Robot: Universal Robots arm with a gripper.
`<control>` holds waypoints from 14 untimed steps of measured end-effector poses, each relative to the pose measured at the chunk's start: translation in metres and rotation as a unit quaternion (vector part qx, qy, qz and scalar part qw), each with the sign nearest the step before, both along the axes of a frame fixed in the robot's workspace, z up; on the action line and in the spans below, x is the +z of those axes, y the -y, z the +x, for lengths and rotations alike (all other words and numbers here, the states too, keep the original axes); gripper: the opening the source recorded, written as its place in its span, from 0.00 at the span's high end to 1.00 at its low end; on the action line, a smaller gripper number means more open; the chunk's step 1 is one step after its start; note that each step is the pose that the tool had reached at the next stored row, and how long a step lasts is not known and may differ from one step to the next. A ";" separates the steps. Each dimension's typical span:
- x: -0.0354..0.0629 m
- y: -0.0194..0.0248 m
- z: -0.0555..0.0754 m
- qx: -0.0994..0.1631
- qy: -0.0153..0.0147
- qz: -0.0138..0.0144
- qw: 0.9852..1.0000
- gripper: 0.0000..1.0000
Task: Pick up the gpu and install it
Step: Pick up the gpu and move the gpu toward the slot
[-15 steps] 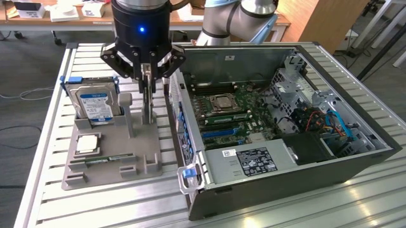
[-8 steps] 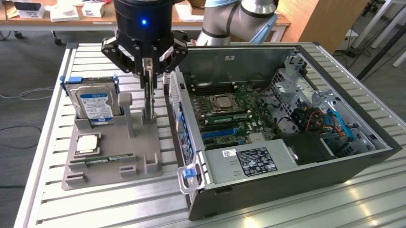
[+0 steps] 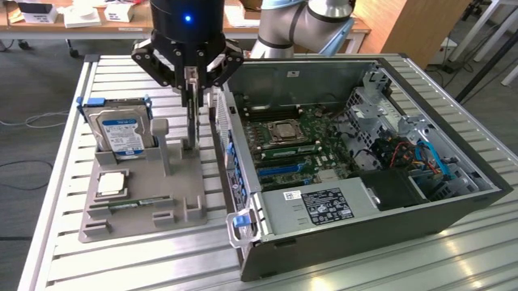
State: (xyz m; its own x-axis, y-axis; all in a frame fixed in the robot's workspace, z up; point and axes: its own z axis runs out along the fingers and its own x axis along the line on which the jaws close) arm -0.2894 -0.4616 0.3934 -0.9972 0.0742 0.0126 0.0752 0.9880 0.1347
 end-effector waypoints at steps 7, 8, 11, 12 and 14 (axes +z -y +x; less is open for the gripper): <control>0.0130 0.0000 0.003 0.000 0.000 0.004 1.000 0.73; 0.0155 0.0000 0.003 0.000 0.000 0.005 1.000 0.73; 0.0226 0.0000 0.004 0.000 0.000 0.006 1.000 0.73; 0.0251 0.0000 0.004 0.000 0.000 0.006 1.000 0.73; 0.0288 0.0000 0.005 0.000 0.000 0.007 1.000 0.73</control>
State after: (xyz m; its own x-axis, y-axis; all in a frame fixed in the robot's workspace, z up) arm -0.2847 -0.4616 0.4222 -0.9972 0.0740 0.0138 0.0753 0.9860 0.1488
